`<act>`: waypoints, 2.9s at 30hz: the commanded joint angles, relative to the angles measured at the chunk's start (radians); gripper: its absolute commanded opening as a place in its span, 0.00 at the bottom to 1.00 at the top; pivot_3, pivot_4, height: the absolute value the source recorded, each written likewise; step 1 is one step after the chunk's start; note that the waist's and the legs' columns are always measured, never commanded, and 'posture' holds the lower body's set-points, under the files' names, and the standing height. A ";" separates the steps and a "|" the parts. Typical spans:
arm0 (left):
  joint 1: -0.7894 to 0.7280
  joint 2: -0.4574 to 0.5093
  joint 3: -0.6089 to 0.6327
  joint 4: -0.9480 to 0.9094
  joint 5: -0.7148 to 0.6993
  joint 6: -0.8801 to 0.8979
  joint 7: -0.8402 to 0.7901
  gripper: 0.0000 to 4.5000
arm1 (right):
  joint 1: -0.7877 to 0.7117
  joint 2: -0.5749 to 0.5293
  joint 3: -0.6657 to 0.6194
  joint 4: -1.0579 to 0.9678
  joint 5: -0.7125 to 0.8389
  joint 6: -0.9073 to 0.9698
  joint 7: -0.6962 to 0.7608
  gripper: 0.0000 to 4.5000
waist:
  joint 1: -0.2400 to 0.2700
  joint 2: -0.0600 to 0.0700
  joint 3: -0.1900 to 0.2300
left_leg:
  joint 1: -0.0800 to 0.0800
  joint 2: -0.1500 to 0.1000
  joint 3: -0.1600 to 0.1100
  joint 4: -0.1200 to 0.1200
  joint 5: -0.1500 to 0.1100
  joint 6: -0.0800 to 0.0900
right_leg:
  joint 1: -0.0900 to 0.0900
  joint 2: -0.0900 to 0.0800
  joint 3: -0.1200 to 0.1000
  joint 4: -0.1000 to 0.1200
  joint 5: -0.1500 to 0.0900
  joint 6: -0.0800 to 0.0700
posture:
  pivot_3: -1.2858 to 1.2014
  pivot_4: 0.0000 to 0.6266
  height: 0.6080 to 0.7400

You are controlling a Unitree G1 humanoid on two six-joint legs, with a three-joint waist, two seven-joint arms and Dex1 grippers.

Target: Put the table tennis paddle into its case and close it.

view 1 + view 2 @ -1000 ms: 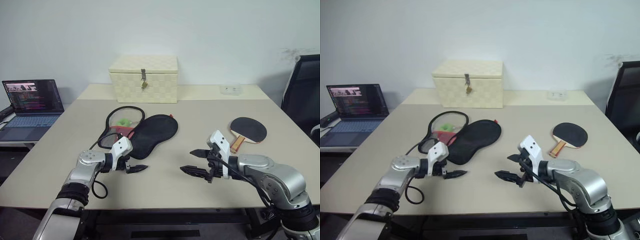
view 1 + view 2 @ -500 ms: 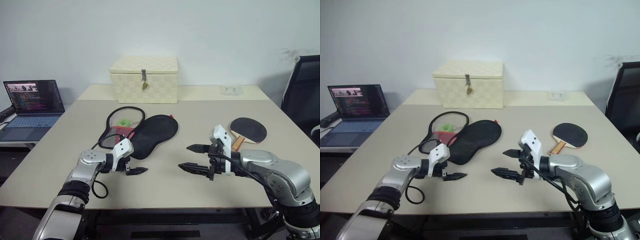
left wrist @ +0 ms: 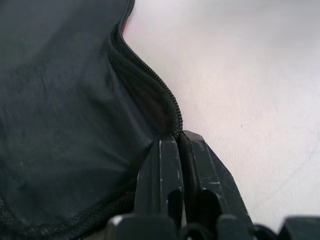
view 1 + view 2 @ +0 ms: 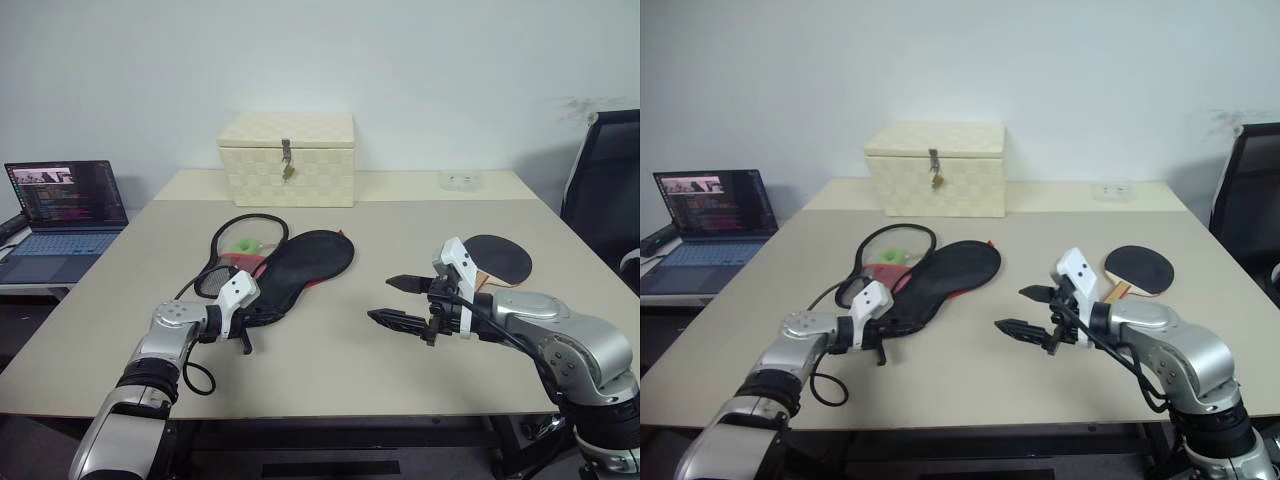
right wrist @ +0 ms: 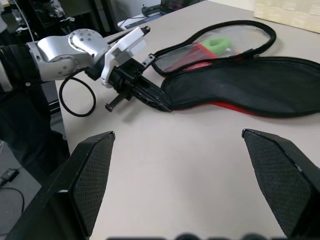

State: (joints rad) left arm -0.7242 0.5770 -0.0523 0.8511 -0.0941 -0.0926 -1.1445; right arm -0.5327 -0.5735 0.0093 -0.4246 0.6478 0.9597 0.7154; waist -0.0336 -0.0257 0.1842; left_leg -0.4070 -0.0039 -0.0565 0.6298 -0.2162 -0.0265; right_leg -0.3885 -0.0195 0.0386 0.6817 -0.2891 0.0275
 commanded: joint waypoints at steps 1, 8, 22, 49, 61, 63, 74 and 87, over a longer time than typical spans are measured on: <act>0.027 -0.049 0.001 -0.142 -0.023 0.055 0.035 0.01 | -0.016 -0.018 -0.034 -0.005 -0.001 -0.040 0.002 1.00 | 0.002 0.000 0.000 | 0.000 0.000 0.000 0.000 0.000 0.000 | 0.000 0.000 0.000 0.000 0.000 0.000 | 0.52 0.24 1.00; 0.055 -0.210 -0.107 -0.393 -0.002 0.181 0.076 0.01 | 0.002 -0.051 -0.034 0.009 -0.007 -0.063 0.008 1.00 | 0.012 0.000 0.000 | -0.005 -0.003 -0.004 0.001 0.000 0.000 | -0.001 -0.001 0.000 -0.002 0.000 0.001 | 0.52 0.24 1.00; -0.113 -0.379 -0.178 -0.143 0.060 0.092 0.110 0.01 | 0.071 -0.085 -0.055 -0.043 0.007 -0.056 -0.022 1.00 | 0.004 0.000 0.000 | -0.004 -0.003 -0.001 0.001 0.000 0.000 | -0.001 0.001 -0.002 -0.002 0.000 0.001 | 0.52 0.24 1.00; 0.278 -0.043 0.220 -0.843 -0.291 0.490 0.203 0.99 | -0.193 0.162 0.010 0.461 -0.232 -0.128 -0.303 1.00 | -0.002 0.000 0.000 | -0.001 0.000 0.000 0.000 0.000 0.000 | -0.001 -0.001 0.000 0.000 0.000 0.000 | 0.52 0.24 1.00; 0.301 0.064 0.258 -0.852 -0.308 0.489 0.223 0.99 | -0.285 0.290 -0.021 0.780 -0.343 -0.177 -0.401 1.00 | 0.001 0.000 0.001 | -0.002 -0.001 0.000 0.000 0.000 0.000 | -0.001 -0.001 0.000 -0.001 0.001 0.000 | 0.52 0.24 1.00; 0.299 0.071 0.256 -0.850 -0.308 0.487 0.222 0.99 | -0.287 0.305 -0.026 0.782 -0.336 -0.160 -0.391 1.00 | 0.001 0.000 0.001 | -0.002 0.000 0.000 0.000 0.000 0.000 | -0.001 -0.001 0.001 -0.001 0.001 0.000 | 0.52 0.24 1.00; 0.265 0.095 0.247 -0.822 -0.304 0.480 0.213 1.00 | -0.331 0.424 -0.040 0.826 -0.337 -0.241 -0.379 0.78 | -0.002 0.001 0.001 | -0.001 0.000 0.001 0.000 0.000 0.000 | -0.002 -0.001 0.001 0.000 0.001 0.000 | 0.52 0.24 1.00; 0.241 0.106 0.218 -0.814 -0.294 0.471 0.189 1.00 | -0.392 0.380 -0.085 0.973 -0.354 -0.235 -0.372 0.00 | -0.002 0.001 0.001 | -0.002 0.000 0.001 -0.001 0.000 0.000 | -0.002 -0.001 0.001 -0.001 0.001 0.000 | 0.52 0.24 1.00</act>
State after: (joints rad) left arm -0.4601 0.6644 0.1615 0.0499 -0.3865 0.4023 -0.9486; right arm -0.8946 -0.1803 -0.0574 0.5656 0.2946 0.7149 0.3315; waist -0.0351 -0.0246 0.1854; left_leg -0.4085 -0.0042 -0.0557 0.6292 -0.2161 -0.0266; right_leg -0.3902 -0.0201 0.0393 0.6811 -0.2884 0.0276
